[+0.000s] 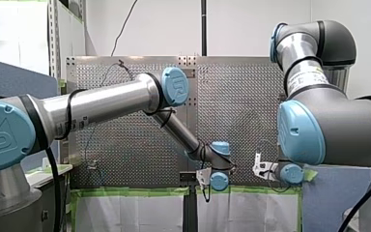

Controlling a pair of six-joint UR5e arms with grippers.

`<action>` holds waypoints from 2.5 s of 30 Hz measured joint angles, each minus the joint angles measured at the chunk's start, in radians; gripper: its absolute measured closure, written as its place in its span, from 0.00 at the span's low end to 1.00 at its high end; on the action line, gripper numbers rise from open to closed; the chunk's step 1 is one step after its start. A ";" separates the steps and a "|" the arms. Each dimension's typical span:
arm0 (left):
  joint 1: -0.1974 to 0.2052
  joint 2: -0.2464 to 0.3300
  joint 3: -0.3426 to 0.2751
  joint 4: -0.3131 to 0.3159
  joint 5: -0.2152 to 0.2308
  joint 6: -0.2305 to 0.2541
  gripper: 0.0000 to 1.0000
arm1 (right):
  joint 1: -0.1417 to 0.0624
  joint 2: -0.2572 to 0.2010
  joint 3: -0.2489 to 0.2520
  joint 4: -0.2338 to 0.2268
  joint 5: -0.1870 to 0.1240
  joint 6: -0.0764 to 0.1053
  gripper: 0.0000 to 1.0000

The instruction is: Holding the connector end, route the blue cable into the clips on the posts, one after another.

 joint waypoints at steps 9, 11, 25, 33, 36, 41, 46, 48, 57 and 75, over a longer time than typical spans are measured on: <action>0.012 0.000 0.003 -0.016 0.004 0.004 1.00 | 0.002 0.032 -0.076 0.074 0.050 -0.070 1.00; 0.014 0.000 0.003 -0.016 0.005 0.005 1.00 | 0.000 0.033 -0.093 0.094 0.070 -0.090 1.00; 0.008 -0.001 0.010 -0.014 0.027 0.008 1.00 | 0.002 0.034 -0.136 0.199 0.017 -0.175 1.00; 0.003 -0.001 0.029 -0.029 0.049 0.008 1.00 | 0.014 0.033 -0.145 0.202 -0.053 -0.185 1.00; 0.001 -0.001 0.035 -0.035 0.057 0.008 1.00 | 0.011 0.033 -0.147 0.194 -0.079 -0.177 1.00; -0.005 -0.002 0.041 -0.037 0.056 0.008 1.00 | 0.006 0.034 -0.152 0.161 -0.123 -0.141 1.00; -0.005 -0.009 0.044 -0.038 0.051 0.008 1.00 | 0.001 0.034 -0.154 0.150 -0.165 -0.105 1.00; -0.004 -0.011 0.044 -0.038 0.050 0.008 1.00 | -0.001 0.035 -0.154 0.149 -0.182 -0.099 1.00; 0.012 -0.030 0.058 -0.045 0.054 0.001 1.00 | -0.016 0.037 -0.158 0.122 -0.217 -0.065 1.00; 0.032 -0.082 0.139 -0.062 0.091 -0.047 1.00 | -0.037 0.045 -0.193 0.120 -0.212 -0.050 1.00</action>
